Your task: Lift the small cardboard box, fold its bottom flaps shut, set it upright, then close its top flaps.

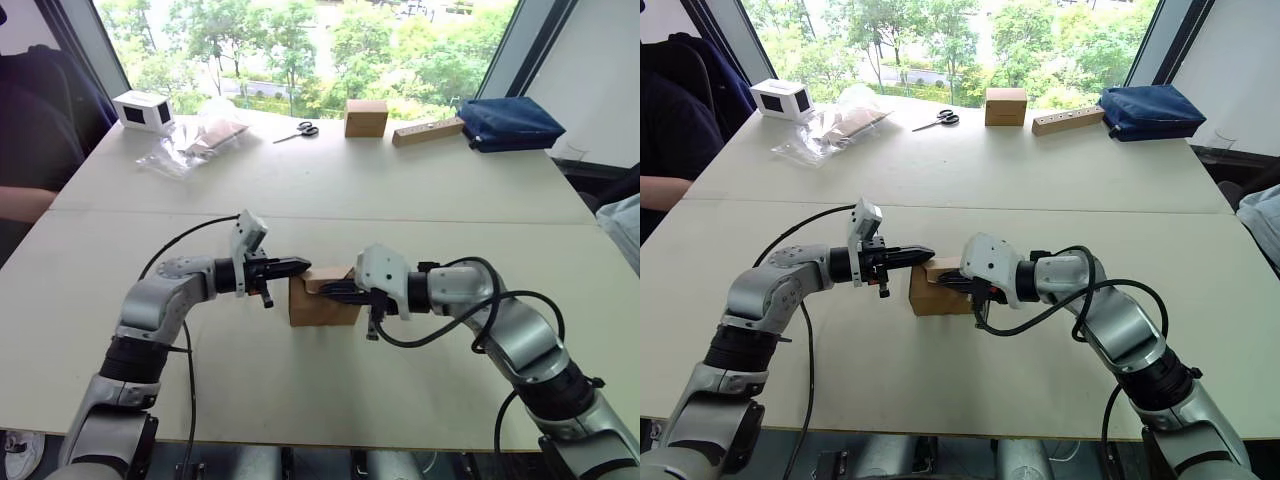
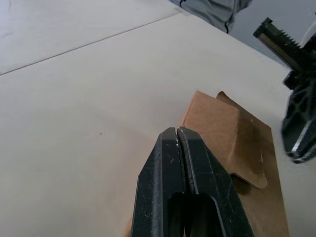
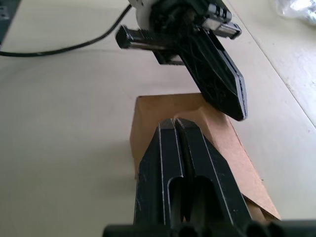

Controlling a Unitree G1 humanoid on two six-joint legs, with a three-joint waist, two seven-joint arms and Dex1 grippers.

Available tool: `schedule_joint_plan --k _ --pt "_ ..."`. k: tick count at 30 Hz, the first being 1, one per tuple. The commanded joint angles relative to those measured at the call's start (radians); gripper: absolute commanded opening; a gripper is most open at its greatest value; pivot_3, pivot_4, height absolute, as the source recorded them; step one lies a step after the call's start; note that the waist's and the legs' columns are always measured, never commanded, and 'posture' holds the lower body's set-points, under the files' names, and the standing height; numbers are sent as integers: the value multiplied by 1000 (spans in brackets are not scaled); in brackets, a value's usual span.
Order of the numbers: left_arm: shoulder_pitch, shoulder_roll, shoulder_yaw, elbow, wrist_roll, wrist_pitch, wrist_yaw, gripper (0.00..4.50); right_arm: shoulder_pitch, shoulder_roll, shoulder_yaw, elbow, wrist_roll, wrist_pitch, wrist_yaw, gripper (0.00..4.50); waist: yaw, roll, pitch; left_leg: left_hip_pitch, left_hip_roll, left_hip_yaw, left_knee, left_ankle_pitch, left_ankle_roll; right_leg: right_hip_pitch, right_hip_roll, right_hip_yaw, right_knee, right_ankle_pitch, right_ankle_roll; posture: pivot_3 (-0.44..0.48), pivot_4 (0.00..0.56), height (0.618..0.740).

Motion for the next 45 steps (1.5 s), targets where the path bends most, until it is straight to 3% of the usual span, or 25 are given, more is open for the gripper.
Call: schedule_joint_plan --k 1,13,19,24,45 --pt "-12 1 4 -39 -16 19 3 7 -12 -6 4 9 -41 -42 -9 0 0 0 0 0 0 0 0 0 0 0 0 0 0 0 0 0 150 740" --pt "-10 -3 4 -42 -22 37 14 7 -20 -15 26 76 -162 -135 -26 0 -1 0 0 0 0 0 0 0 0 0 0 0 0 0 0 0 150 740" --pt "-8 -5 3 -24 -16 29 13 7 7 19 -45 -67 22 -35 34 0 0 0 0 0 0 0 0 0 0 0 0 0 0 0 0 0 150 740" --pt "-16 -8 8 3 -14 22 9 7 23 5 -19 -90 14 -15 33 0 1 0 0 1 0 0 0 0 0 1 0 0 0 0 0 0 150 740" --pt "11 -17 19 78 -25 -12 -30 7 -14 3 55 67 -183 -133 -9 0 -1 0 0 4 0 0 0 0 0 3 0 0 0 0 0 0 150 740"
